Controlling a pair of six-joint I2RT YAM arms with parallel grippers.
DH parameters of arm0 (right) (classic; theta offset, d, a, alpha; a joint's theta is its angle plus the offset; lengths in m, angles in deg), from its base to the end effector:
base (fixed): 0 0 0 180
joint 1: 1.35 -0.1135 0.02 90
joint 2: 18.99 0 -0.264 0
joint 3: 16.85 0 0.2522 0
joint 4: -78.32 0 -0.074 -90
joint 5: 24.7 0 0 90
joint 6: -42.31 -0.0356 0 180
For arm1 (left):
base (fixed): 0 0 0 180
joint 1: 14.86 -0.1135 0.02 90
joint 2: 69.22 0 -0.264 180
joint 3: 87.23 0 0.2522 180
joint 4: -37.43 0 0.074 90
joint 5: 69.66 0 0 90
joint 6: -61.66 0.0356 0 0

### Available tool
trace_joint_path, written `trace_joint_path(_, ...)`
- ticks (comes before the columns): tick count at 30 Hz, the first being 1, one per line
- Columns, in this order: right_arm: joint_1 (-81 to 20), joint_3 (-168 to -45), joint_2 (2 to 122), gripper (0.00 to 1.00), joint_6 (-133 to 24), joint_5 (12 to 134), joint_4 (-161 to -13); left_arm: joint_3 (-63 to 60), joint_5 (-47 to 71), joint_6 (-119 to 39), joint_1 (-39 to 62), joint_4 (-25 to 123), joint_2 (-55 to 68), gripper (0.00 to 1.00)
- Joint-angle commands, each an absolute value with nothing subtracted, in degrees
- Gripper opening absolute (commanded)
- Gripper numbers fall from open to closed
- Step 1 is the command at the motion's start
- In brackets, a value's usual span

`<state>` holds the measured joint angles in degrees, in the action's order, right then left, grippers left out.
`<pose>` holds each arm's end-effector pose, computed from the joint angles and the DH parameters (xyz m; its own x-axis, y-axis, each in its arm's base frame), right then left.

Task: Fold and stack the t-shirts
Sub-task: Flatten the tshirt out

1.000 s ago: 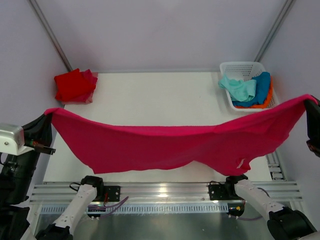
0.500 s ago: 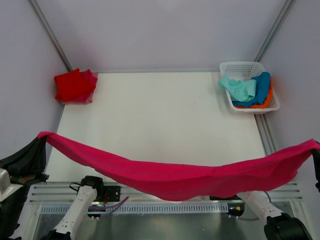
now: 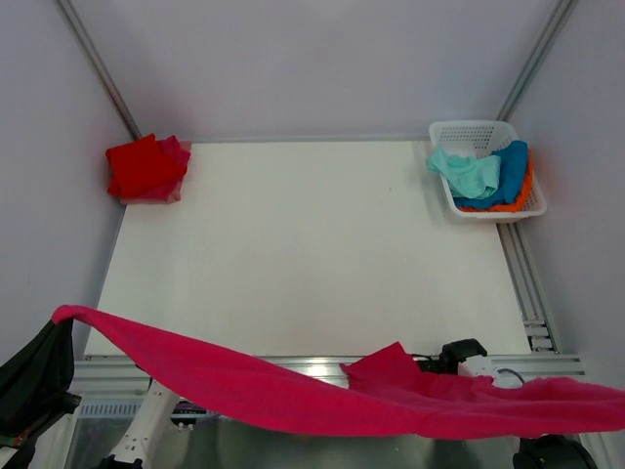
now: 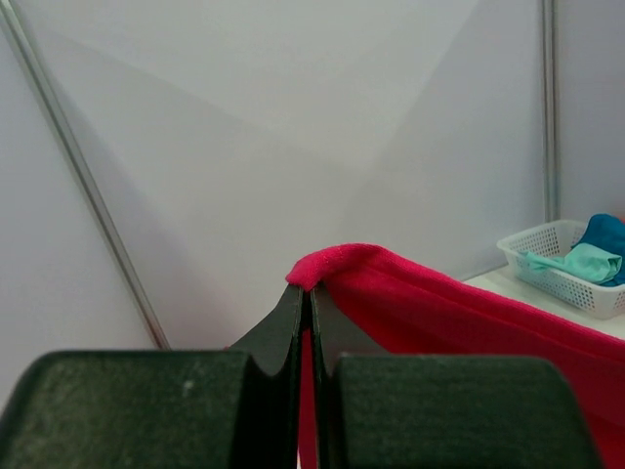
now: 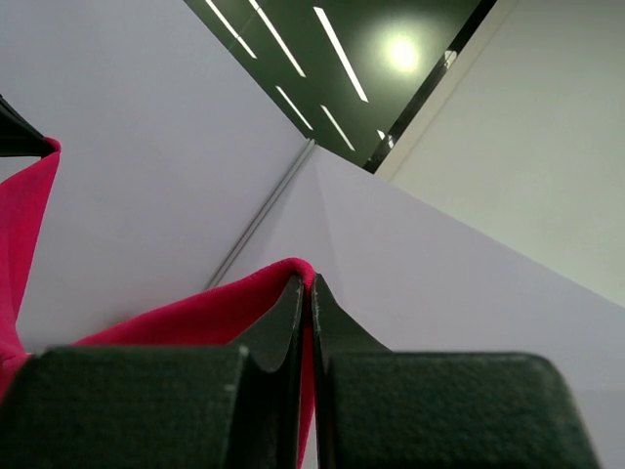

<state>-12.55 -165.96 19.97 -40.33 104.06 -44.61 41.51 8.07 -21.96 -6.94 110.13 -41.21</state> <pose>-0.2113 -0.0191 0.5976 0.8444 0.0654 -0.5316 -0.4156 0.7061 -0.5733 -0.1635 0.0151 0.5364 0.4982 0.0403 -0.8661 0.2667 0.9433 0.1973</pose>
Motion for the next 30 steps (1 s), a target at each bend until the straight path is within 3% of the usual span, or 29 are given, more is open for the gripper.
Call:
trace_joint_path(1, -12.1, -164.9, 21.0, 0.03, -40.9, 102.7, -46.2, 38.7, 7.2, -22.2, -7.5, 109.4, -41.0, 0.0)
trace_joint_path(7, -12.2, -160.0, 23.5, 0.03, -38.5, 94.3, -48.5, 29.4, 13.9, -20.4, -6.5, 102.2, -39.3, 0.0)
trace_joint_path(14, -12.2, -146.4, 28.1, 0.03, -32.6, 82.2, -55.7, 19.5, 17.9, -18.7, -6.1, 93.2, -33.6, 0.0)
trace_joint_path(20, -12.2, -134.0, 32.5, 0.03, -28.8, 79.2, -62.6, 13.8, 19.1, -19.5, -6.0, 87.7, -27.3, 0.0)
trace_joint_path(30, -12.2, -122.7, 48.7, 0.03, -22.4, 71.9, -73.6, 7.7, 20.1, -18.1, -6.2, 74.2, -7.5, 0.0)
